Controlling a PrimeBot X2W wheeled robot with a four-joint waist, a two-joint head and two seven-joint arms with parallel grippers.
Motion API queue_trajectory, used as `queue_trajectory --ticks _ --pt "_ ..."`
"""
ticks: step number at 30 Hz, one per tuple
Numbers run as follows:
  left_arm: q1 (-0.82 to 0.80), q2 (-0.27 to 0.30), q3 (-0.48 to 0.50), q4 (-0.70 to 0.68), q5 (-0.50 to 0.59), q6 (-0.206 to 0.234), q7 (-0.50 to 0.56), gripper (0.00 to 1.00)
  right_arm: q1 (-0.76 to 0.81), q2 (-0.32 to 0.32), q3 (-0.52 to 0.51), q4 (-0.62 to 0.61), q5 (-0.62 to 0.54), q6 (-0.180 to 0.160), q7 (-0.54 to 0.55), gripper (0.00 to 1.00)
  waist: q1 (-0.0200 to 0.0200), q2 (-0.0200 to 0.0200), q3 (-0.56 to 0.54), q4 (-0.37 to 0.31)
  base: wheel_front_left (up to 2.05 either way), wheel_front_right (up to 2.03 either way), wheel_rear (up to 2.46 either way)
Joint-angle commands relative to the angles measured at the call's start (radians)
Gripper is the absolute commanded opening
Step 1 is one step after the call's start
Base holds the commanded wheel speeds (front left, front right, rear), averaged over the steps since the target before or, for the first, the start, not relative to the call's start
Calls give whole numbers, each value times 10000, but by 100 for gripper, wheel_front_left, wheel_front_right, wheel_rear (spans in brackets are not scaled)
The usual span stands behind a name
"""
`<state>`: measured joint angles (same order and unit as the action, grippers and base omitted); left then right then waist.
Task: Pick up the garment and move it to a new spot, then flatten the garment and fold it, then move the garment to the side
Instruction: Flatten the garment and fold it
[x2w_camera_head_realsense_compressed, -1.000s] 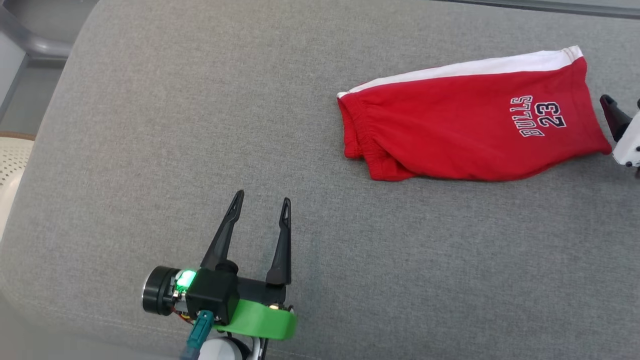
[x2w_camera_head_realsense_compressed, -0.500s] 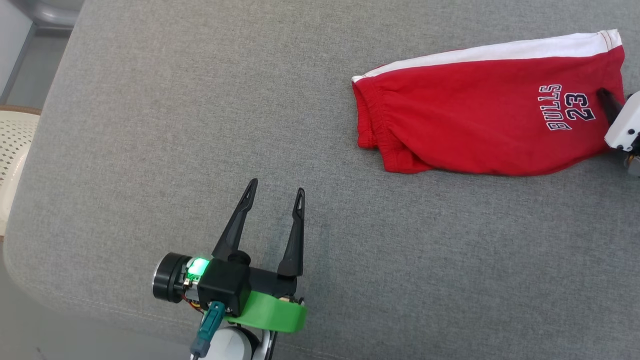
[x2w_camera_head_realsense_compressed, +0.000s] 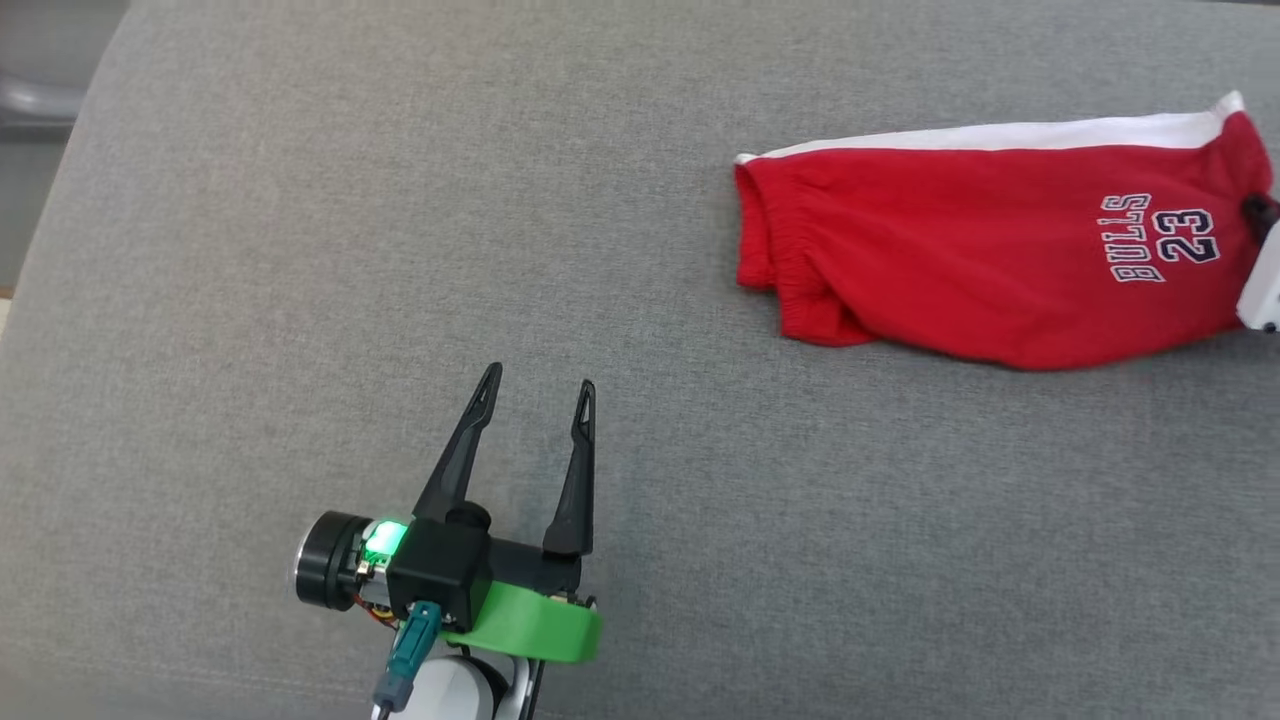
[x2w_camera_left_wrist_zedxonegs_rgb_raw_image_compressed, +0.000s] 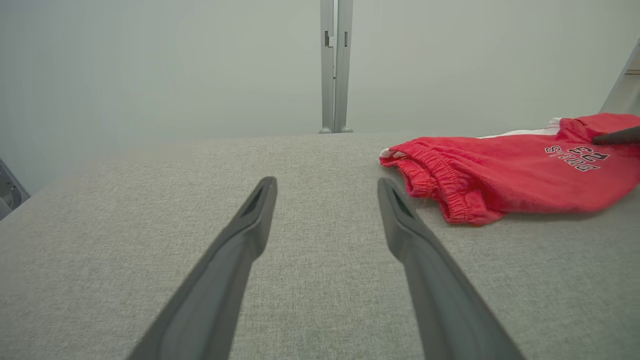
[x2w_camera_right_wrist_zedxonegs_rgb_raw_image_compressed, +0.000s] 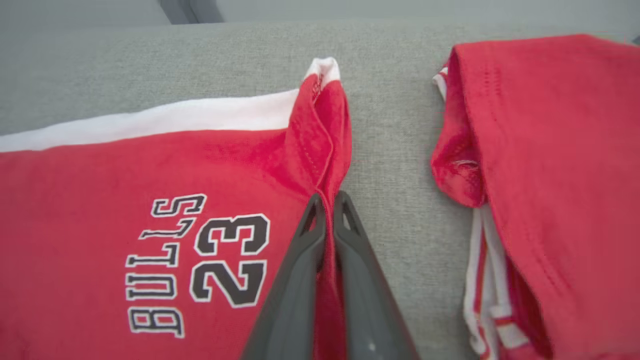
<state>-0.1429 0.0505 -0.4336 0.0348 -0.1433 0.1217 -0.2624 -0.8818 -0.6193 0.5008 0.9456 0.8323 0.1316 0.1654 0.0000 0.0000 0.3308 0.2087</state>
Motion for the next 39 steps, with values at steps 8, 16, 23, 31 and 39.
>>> queue_trajectory --ticks 8,16,23,31,39 --pt "154 8 92 132 97 -135 -26 100 -208 -538 183 -481 -700 -21 58 0 0 0 -568 -749 0 0 0" --pt "306 8 64 236 49 -158 -27 100 -534 -33 401 -1244 -1301 -21 177 0 0 0 -931 -620 0 0 0" --pt "465 8 -41 251 -154 -3 -27 100 -575 751 580 -2203 -1661 -21 722 0 0 0 -1283 -271 0 0 0" --pt "582 8 -203 276 -269 105 -27 100 -151 1563 744 -3043 -1655 -21 1545 0 0 0 -1540 169 0 0 0" --pt "521 8 -401 277 -399 154 -27 100 306 2451 773 -3176 -1488 -19 1876 0 0 0 -1417 451 0 0 0"
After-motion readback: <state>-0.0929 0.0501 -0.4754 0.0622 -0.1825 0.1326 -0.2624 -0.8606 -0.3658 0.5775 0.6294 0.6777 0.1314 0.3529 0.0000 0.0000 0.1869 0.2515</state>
